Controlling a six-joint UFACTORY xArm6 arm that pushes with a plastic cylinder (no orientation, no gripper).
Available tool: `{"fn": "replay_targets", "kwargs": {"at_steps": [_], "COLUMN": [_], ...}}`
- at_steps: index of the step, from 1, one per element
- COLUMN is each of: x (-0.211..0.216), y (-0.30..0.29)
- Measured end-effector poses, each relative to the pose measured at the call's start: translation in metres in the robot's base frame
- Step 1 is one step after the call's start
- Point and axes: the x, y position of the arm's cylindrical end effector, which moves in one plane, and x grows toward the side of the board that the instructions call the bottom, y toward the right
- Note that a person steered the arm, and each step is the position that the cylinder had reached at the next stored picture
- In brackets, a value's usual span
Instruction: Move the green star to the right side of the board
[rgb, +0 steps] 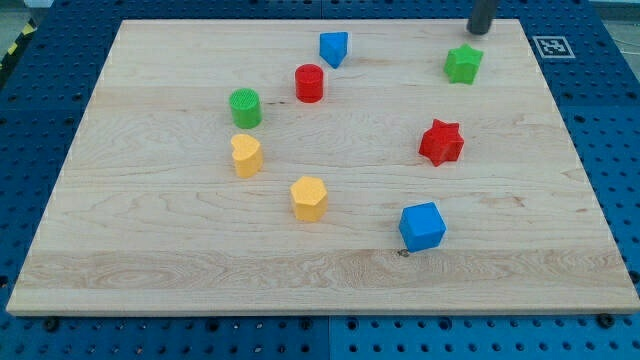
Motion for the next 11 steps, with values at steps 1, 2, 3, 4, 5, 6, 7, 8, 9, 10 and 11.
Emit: {"fn": "replay_targets", "kwargs": {"at_steps": [1,2,3,4,5,6,7,8,9,10,11], "x": [0.002,0.005,0.028,0.052,0.052,0.063,0.077,0.094,0.101,0.102,0.101], "y": [-0.023,-0.047,-0.056,-0.057,-0.057,-0.058,-0.061,-0.059,-0.057,-0.016,-0.003]}}
